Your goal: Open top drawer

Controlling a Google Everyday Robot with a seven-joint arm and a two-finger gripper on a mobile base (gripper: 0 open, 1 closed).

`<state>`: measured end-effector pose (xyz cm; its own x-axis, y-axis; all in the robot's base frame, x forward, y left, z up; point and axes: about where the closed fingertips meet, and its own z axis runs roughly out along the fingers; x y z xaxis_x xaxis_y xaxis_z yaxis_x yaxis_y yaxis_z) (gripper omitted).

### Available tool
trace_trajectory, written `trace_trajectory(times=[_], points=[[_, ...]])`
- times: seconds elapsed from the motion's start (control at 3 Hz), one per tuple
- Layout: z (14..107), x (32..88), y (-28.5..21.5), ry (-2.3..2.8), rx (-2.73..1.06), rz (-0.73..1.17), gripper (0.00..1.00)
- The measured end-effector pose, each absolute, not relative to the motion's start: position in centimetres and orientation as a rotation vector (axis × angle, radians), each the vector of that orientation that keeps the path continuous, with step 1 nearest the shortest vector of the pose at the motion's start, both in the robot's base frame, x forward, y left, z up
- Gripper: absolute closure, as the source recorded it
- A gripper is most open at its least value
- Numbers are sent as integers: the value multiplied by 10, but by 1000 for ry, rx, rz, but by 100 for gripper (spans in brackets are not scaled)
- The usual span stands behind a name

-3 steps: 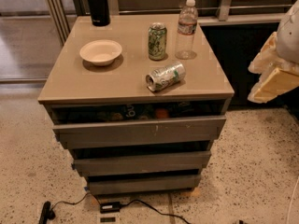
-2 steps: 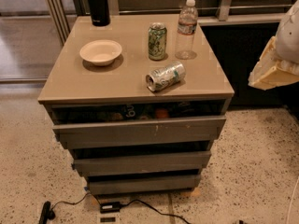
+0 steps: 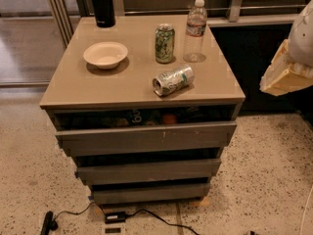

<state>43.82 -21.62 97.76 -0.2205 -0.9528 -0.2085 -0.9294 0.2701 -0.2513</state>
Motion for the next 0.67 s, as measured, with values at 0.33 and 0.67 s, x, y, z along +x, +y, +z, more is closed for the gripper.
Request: trace_trajectory(times=[0.33,0.67], points=[[974,436,-215,2226,-1713,-95,100],[959,430,-212,2236,-1709,-59,100]])
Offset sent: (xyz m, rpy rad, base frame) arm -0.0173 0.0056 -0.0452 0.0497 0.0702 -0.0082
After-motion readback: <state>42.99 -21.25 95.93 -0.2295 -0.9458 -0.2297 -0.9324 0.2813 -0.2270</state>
